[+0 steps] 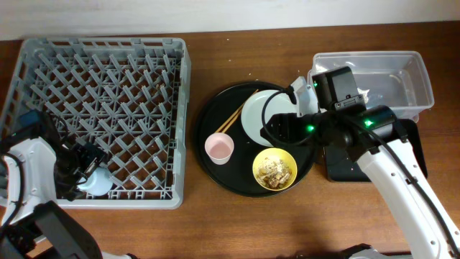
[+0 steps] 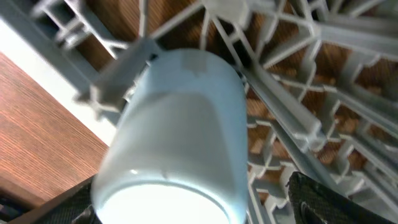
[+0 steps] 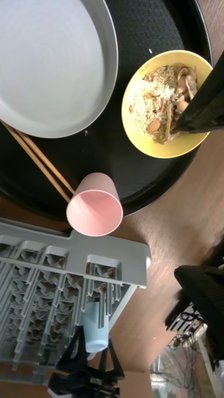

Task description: Sort waste into correct bins and load items into the dishwasher rack

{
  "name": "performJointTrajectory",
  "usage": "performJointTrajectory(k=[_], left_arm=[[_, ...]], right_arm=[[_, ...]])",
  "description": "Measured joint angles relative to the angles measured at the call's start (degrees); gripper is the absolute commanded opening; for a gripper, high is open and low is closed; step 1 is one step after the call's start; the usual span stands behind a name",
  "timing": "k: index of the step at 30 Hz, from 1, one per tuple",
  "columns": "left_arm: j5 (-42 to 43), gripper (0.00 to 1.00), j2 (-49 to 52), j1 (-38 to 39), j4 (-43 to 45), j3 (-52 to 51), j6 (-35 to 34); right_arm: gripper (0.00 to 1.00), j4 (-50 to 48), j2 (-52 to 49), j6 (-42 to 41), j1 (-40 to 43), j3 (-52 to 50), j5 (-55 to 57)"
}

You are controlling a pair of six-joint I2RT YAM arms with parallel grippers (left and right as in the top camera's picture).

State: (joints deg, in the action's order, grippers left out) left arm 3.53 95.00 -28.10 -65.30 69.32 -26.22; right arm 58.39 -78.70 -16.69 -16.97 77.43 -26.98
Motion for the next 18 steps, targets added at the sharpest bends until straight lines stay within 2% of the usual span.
performJointTrajectory(k=[2, 4, 6, 8, 9, 10, 11, 12, 14, 16, 17, 18], left_arm=[[3.4, 0.96, -0.1, 0.0, -4.2, 3.7, 2.0], [11.1, 0.99, -2.7, 2.4, -5.6, 10.9, 8.8], [19.7, 0.99, -9.8, 9.6, -2.3, 15.9, 16.1], [23.6, 0.99, -13.8, 14.0, -1.7, 16.5, 18.8], [24.8, 0.99, -13.7, 15.0, -2.8, 16.5, 19.4], [25.8, 0.99, -13.5, 15.8, -3.8, 16.5, 19.6], [26.5, 0.99, -13.5, 16.3, -4.0, 16.5, 19.8], [27.2, 0.99, -13.5, 17.3, -4.0, 16.5, 19.8], [29.4, 0.99, -13.4, 17.9, -3.7, 16.5, 19.8], [35.1, 0.99, -13.4, 18.3, -1.7, 16.5, 19.9], [39.3, 0.99, -13.4, 18.4, -0.2, 16.5, 20.0], [45.4, 0.99, -13.4, 18.4, 2.4, 16.5, 20.1]], right_arm=[[0.65, 0.3, 0.0, 1.0, -0.1, 0.0, 0.1], [0.65, -0.3, -1.5, 2.4, -3.6, 0.0, 1.4], [0.65, -2.8, -7.7, 3.1, -9.9, 0.0, 6.2], [0.60, -10.7, -17.3, 3.1, -14.7, -0.1, 12.7], [0.49, -15.1, -20.6, 2.8, -14.8, 0.0, 13.9], [0.45, -17.4, -23.8, 2.1, -14.8, 0.0, 14.5], [0.19, -19.1, -26.7, 1.8, -14.8, -0.1, 14.7], [0.04, -20.9, -30.2, 0.6, -14.8, -0.1, 14.7], [0.04, -19.7, -31.7, -0.3, -14.8, -0.1, 14.5], [0.04, -16.7, -30.8, -0.3, -14.1, 0.2, 13.0], [0.04, -15.0, -28.7, 1.0, -12.8, 0.4, 10.1], [0.04, -11.8, -23.5, 5.3, -9.8, 1.6, 1.9]])
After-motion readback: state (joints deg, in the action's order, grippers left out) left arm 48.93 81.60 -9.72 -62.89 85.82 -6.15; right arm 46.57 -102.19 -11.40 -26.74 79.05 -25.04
